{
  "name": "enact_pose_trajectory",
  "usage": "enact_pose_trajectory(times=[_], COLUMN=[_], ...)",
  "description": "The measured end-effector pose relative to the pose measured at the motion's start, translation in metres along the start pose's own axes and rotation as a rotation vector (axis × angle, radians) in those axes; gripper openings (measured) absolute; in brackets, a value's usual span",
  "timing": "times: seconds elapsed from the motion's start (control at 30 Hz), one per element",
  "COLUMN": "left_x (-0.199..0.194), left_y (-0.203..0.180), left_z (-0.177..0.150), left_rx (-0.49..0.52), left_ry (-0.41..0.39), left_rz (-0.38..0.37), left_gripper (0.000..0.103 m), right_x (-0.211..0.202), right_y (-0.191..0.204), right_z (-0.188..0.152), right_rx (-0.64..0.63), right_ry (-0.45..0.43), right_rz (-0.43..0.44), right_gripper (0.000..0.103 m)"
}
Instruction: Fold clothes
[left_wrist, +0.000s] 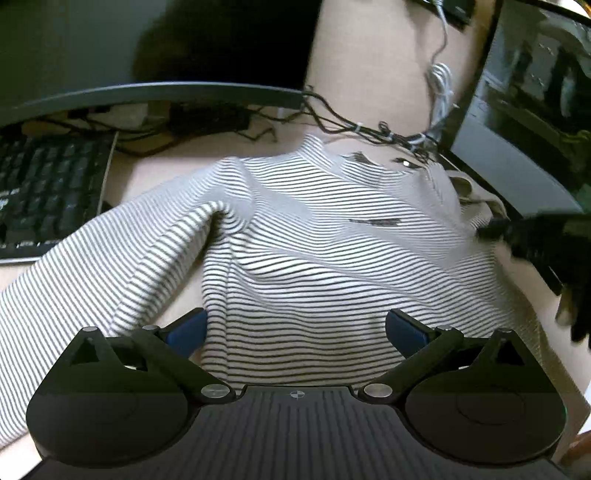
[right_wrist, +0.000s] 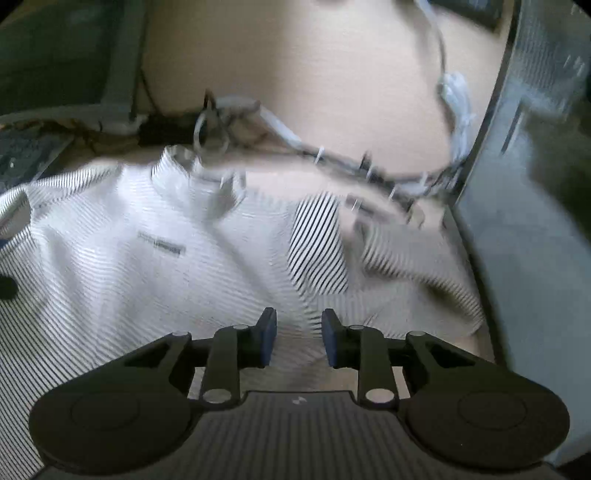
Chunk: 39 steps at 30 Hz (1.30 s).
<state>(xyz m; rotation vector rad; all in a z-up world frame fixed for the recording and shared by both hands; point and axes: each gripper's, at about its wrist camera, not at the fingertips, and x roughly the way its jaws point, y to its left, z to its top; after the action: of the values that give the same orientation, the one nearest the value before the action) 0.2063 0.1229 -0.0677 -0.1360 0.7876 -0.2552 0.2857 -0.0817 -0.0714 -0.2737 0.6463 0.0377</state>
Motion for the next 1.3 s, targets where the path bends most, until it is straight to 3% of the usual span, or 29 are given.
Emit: enact_pose_trajectory(times=[0.1,0.17,0.27,0.37,0.4,0.43,0.47,0.87,1.0,1.3], left_x=[0.001,0.000,-0.006,-0.018,-0.022,-0.027,-0.031,-0.072,-0.088,-0.115], left_y=[0.003,0.004,0.008,0.022,0.027,0.032,0.038,0.104,0.118,0.145], left_z=[0.002,0.001,0.003,0.010,0.013,0.015,0.017,0.037,0.036,0.008], left_rx=[-0.063,-0.094,-0.122,-0.186,-0.203,-0.218,-0.228,-0.363,-0.352,-0.374], left_ry=[0.002,-0.001,0.002,0.001,-0.006,-0.014,-0.025,-0.165,-0.190,-0.149], left_rz=[-0.013,-0.014,-0.034,-0.044,-0.037,-0.028,-0.015,0.107,0.148,0.228], left_gripper=[0.103,0.103,0.103,0.103,0.103,0.103,0.103,0.103,0.103,0.103], right_x=[0.006,0.019,0.050,0.065,0.067,0.067,0.056,-0.144,-0.155,-0.109], right_y=[-0.007,-0.017,-0.018,-0.020,-0.021,-0.023,-0.027,-0.095,-0.065,0.029], right_z=[0.007,0.009,0.012,0.020,0.024,0.027,0.033,0.122,0.139,0.154], right_rx=[-0.136,-0.230,-0.344,-0.355,-0.338,-0.316,-0.280,0.235,0.248,0.203], right_ry=[-0.028,-0.001,0.063,0.087,0.081,0.072,0.039,-0.485,-0.536,-0.458], right_rz=[-0.136,-0.179,-0.211,-0.179,-0.164,-0.149,-0.147,-0.181,-0.080,0.151], right_gripper=[0.038,0.040,0.044,0.043,0.036,0.015,0.011,0.010,0.010,0.010])
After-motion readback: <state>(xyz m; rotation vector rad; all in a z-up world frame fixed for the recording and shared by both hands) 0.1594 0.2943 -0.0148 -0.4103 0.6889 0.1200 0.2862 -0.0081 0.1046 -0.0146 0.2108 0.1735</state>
